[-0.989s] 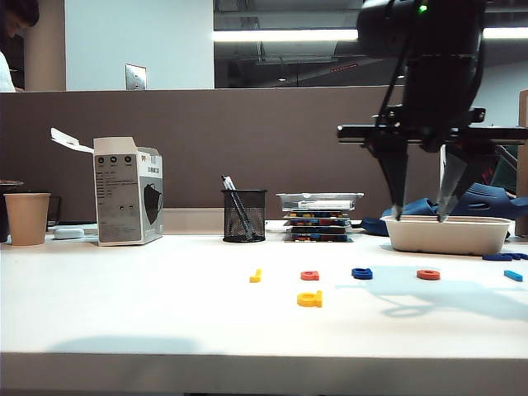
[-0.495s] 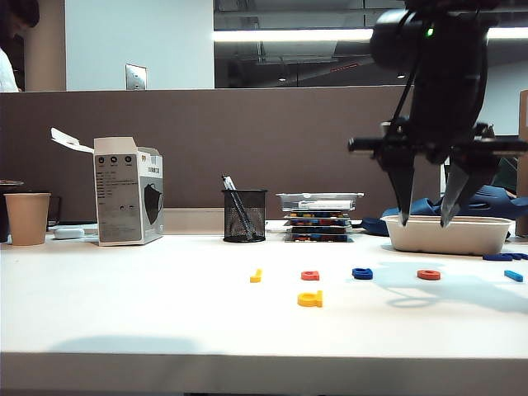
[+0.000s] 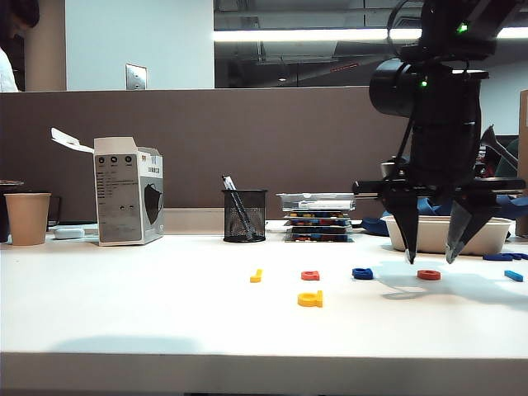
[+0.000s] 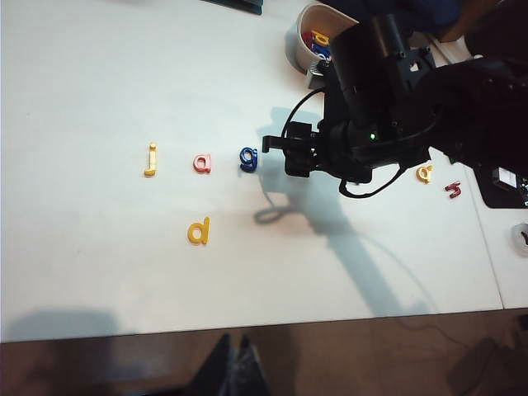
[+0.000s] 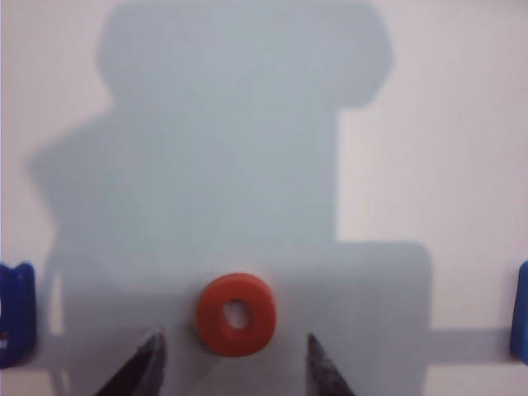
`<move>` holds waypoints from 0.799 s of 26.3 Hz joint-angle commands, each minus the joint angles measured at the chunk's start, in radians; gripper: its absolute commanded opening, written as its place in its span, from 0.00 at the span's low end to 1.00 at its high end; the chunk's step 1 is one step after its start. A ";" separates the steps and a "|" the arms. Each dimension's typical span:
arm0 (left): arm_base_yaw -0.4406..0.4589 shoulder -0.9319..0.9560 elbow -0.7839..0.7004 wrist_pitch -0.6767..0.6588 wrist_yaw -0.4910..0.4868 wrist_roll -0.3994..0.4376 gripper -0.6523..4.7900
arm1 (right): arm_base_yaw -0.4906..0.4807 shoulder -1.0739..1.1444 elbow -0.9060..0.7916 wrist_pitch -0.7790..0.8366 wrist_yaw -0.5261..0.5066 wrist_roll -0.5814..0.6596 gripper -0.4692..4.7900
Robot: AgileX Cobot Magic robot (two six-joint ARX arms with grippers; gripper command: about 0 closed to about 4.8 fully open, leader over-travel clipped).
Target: Select the appropriate letters from the row of letter magnets placed on the table to arrange into the word "dog".
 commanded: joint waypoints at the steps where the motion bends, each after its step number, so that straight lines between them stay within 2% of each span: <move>1: -0.002 -0.003 0.002 0.003 -0.006 0.001 0.11 | -0.027 0.000 0.002 0.020 -0.064 -0.045 0.49; 9: -0.002 -0.003 0.002 0.002 -0.007 0.001 0.11 | -0.038 0.002 0.002 0.021 -0.084 -0.095 0.49; 13: -0.002 -0.003 0.002 0.002 -0.007 0.001 0.11 | -0.038 0.007 0.002 0.029 -0.087 -0.098 0.49; 16: -0.002 -0.003 0.002 0.002 -0.007 0.001 0.11 | -0.038 0.026 0.002 0.030 -0.130 -0.105 0.49; 21: -0.002 -0.003 0.002 0.002 -0.007 0.001 0.11 | -0.038 0.045 0.002 0.026 -0.127 -0.105 0.49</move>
